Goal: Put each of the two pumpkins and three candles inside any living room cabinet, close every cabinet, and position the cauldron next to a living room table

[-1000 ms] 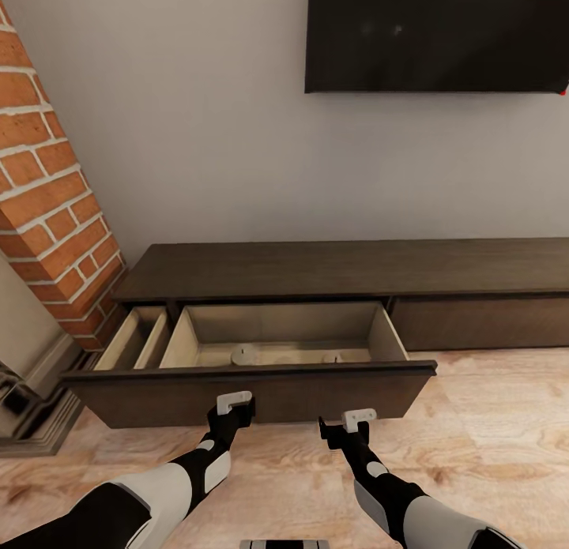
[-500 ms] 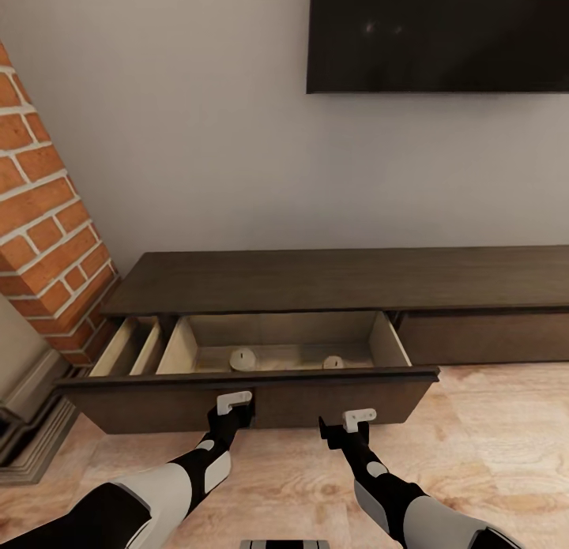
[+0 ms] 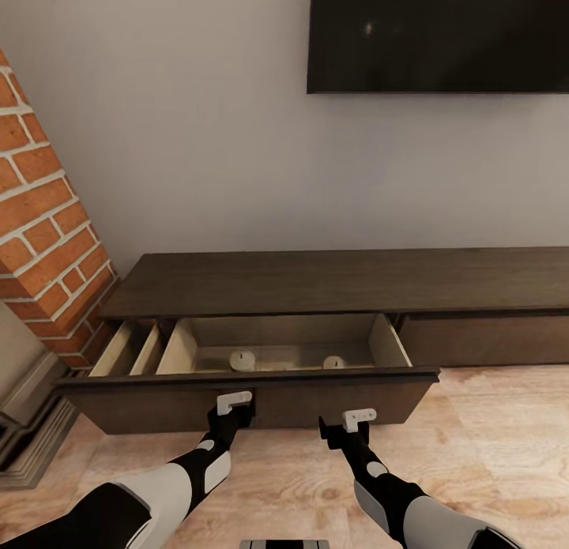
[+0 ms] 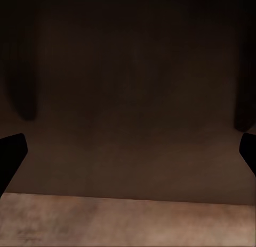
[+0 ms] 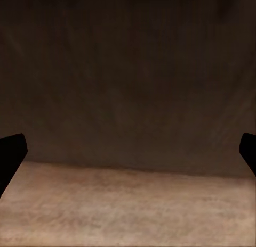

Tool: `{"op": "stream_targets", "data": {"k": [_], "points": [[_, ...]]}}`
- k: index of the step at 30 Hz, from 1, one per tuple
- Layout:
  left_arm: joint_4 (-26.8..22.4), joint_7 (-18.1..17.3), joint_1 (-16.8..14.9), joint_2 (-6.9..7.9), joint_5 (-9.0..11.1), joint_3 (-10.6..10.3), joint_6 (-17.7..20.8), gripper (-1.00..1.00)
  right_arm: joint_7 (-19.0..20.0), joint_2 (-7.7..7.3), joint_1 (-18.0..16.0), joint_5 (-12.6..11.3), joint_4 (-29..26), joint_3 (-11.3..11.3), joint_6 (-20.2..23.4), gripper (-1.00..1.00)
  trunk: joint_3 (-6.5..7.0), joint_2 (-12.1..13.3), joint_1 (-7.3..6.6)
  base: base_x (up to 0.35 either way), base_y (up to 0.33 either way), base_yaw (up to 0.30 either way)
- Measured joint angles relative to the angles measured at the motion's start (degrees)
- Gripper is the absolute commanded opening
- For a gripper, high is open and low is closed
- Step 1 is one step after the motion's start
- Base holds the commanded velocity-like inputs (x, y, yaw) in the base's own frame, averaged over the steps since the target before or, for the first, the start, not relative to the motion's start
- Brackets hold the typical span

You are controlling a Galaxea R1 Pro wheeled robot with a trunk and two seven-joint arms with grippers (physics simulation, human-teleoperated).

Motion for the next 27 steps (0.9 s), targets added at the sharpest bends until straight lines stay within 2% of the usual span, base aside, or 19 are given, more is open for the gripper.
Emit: {"op": "stream_targets", "data": {"k": [27], "points": [[0.00,0.00,0.00,0.00,-0.05,-0.02,0.21,1.00,0.00,0.00,0.00,-0.01,0.00,0.00,-0.29,1.00,0.00,0.00,0.00,0.107,0.000,0.000]]}}
